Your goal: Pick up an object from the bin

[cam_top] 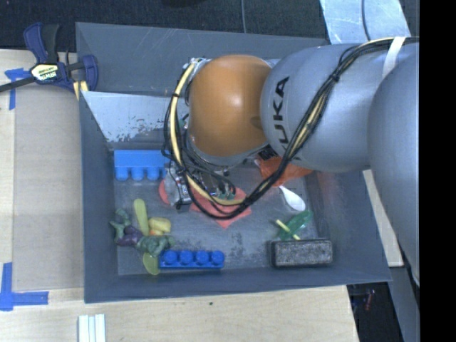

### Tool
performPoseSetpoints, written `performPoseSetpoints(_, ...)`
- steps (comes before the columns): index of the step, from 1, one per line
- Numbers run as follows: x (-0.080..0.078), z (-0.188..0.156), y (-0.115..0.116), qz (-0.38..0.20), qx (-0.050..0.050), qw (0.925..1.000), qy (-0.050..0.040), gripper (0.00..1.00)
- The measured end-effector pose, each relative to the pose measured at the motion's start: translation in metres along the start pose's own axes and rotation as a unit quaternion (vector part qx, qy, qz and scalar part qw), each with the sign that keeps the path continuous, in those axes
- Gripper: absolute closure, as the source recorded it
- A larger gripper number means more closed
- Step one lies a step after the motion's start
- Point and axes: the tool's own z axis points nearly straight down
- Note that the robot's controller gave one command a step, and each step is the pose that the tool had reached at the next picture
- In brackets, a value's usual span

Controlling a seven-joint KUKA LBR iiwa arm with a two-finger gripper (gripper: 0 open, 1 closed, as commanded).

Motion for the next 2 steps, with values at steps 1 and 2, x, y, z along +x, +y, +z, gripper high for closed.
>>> performPoseSetpoints(1, 0.0217, 0.0183, -0.0813, 0.071, 0.000, 0.9975, -0.0030, 0.00)
performPoseSetpoints(2, 0.0213, 0.0180, -0.0802, 0.070, -0.001, 0.9975, -0.0034, 0.00)
